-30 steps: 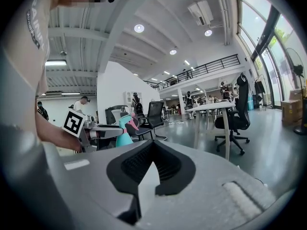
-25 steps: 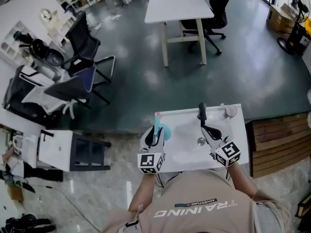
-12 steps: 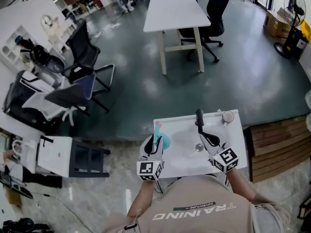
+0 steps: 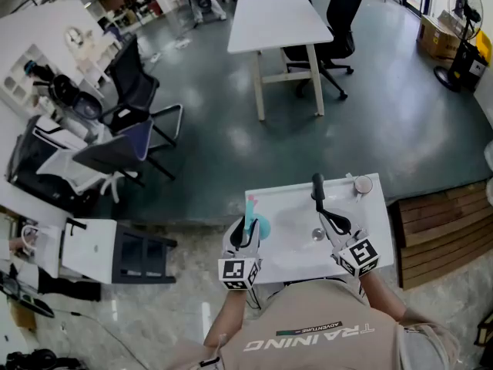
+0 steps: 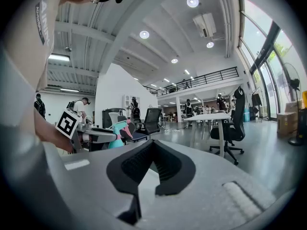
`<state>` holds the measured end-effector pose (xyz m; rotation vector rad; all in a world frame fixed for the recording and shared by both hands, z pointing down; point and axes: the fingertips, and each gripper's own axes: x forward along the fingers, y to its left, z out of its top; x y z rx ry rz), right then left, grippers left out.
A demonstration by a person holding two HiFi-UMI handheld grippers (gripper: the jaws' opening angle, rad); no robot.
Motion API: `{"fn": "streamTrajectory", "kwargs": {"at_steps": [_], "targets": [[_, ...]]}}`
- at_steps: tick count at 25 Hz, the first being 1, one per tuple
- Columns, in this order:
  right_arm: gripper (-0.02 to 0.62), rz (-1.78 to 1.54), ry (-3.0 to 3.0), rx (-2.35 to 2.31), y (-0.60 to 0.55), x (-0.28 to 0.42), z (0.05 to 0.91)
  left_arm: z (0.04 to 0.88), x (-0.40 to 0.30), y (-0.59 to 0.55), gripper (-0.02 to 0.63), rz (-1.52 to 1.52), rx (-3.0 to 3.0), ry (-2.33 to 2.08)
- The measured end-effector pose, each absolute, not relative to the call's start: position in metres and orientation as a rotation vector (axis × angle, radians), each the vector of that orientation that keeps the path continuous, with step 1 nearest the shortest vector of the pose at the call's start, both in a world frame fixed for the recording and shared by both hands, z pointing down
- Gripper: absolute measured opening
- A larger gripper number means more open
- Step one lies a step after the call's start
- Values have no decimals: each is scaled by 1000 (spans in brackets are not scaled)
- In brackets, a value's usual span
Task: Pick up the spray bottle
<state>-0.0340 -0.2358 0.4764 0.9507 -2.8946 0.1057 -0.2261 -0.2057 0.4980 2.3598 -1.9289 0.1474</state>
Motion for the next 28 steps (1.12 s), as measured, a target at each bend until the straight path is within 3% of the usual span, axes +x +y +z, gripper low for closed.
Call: {"fn": "streamTrajectory", "kwargs": {"at_steps": [28], "targets": [[3,136,-2903,899,-226,-43,482,496,-233,-204,149,135,2342,-1959]]}}
